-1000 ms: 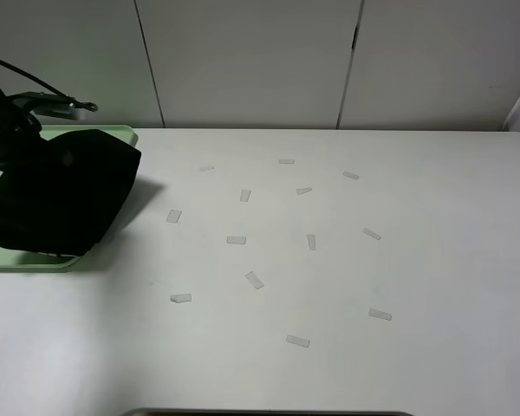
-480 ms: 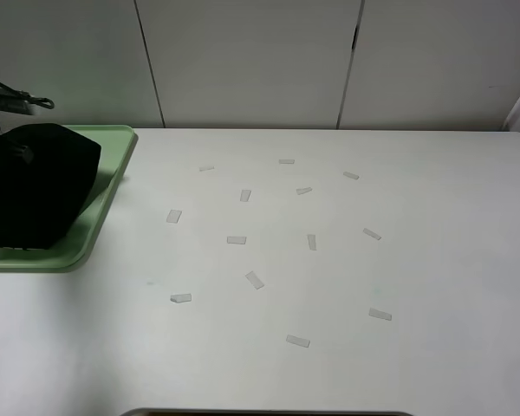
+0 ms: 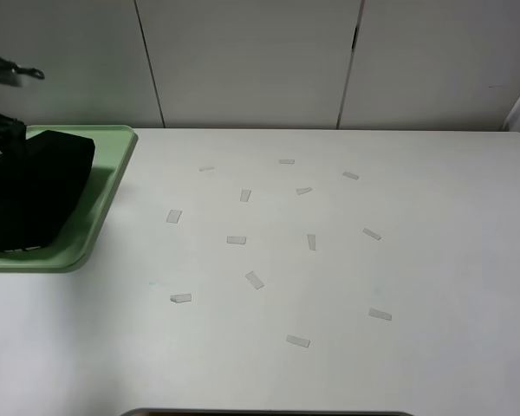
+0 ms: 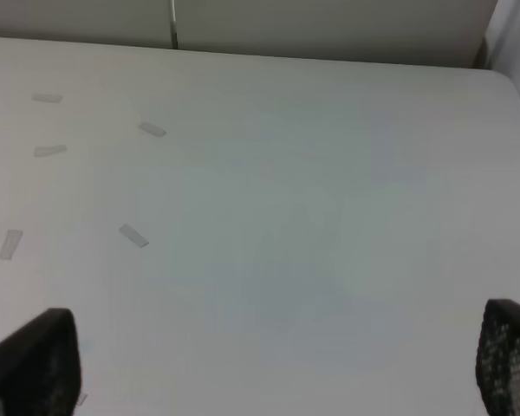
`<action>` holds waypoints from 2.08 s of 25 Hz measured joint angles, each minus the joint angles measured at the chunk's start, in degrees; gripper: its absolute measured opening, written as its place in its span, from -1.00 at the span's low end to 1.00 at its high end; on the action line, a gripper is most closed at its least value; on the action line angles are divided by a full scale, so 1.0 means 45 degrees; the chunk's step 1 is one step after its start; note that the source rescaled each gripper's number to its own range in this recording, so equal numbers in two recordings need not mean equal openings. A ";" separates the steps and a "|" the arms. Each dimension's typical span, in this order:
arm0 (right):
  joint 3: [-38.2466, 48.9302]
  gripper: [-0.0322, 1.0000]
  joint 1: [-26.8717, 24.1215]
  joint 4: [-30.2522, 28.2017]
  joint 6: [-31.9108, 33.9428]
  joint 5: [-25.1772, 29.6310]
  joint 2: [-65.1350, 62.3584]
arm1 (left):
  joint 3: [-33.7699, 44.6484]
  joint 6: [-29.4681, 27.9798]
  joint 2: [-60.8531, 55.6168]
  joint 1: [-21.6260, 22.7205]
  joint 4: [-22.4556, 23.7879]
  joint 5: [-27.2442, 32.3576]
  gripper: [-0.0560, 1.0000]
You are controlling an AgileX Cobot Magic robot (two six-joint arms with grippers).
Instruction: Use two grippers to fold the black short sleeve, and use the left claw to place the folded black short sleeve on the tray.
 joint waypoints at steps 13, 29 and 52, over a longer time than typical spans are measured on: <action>0.0000 1.00 0.0000 0.0000 0.0000 0.0000 0.0000 | 0.0227 -0.0880 -0.0230 -0.0353 -0.0709 0.0975 0.99; 0.0000 1.00 0.0000 0.0000 0.0000 0.0000 0.0000 | 0.4882 0.0273 0.0635 -0.0902 -0.3237 -0.6158 0.99; 0.0000 1.00 0.0000 0.0000 0.0000 0.0000 0.0000 | 0.2983 -0.0519 -0.3239 -0.1286 -0.3780 -0.1338 1.00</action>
